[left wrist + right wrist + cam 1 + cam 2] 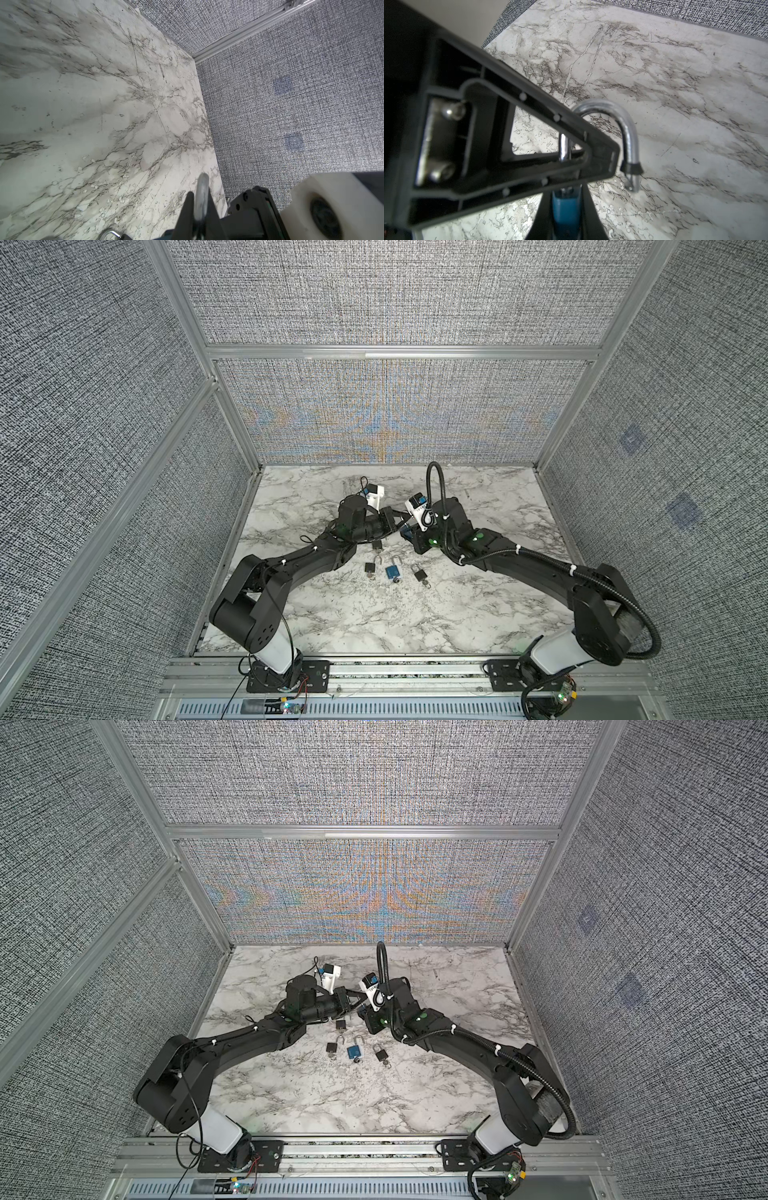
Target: Lock with the key
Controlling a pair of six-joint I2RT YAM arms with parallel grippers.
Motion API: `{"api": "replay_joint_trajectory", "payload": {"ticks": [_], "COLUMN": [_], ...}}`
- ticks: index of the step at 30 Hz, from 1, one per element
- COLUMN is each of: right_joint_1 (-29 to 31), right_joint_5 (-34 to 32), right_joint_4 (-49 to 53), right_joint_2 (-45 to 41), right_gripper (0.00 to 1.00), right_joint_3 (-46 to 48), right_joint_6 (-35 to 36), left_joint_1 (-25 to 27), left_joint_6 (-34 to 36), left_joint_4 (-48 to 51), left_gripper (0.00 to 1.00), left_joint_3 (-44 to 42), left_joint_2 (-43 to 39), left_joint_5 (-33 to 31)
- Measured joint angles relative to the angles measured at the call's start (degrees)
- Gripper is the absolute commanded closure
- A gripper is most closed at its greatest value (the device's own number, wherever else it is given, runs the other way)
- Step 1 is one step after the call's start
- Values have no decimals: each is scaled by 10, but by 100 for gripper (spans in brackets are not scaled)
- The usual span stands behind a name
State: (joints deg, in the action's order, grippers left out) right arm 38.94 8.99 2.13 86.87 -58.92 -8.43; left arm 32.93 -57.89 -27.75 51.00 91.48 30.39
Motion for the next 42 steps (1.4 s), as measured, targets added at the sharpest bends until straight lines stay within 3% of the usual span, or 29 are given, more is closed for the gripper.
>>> {"api": "replay_joint_trajectory", "payload": {"ticks": [2, 3, 4, 5, 9, 18, 23, 29, 34, 42], "right_joint_1": [-3, -5, -7, -9, -32, -47, -47, -47, -49, -69], "right_joint_5": [6, 12, 18, 24, 26, 99, 143, 193, 237, 298], "right_joint_4": [6, 10, 16, 21, 77, 191, 234, 267, 283, 295], "right_joint_2": [-7, -10, -13, -15, -27, -38, -38, -54, -69, -73], "right_gripper": [100, 100, 100, 100, 100, 100, 100, 100, 100, 100], "right_joint_3": [0, -1, -3, -5, -18, -43, -46, -56, -56, -56], "right_joint_6": [0, 0, 1, 1, 0, 20, 33, 37, 36, 32], "left_joint_1": [0, 0, 0, 0, -16, -45, -44, -44, -44, -44], "left_joint_6": [0, 0, 0, 1, 14, 116, 184, 214, 196, 70], "left_joint_4": [-5, -7, -8, -8, 6, 67, 60, 18, -55, -292], "left_gripper": [100, 93, 77, 68, 55, 55, 55, 50, 51, 51], "left_joint_3": [-1, -1, -1, -1, -3, -17, -24, -45, -82, -134], "left_joint_2": [-3, -4, -5, -7, -28, -92, -98, -75, -59, -14], "left_joint_5": [3, 5, 9, 11, -6, -9, 33, 101, 152, 238]}}
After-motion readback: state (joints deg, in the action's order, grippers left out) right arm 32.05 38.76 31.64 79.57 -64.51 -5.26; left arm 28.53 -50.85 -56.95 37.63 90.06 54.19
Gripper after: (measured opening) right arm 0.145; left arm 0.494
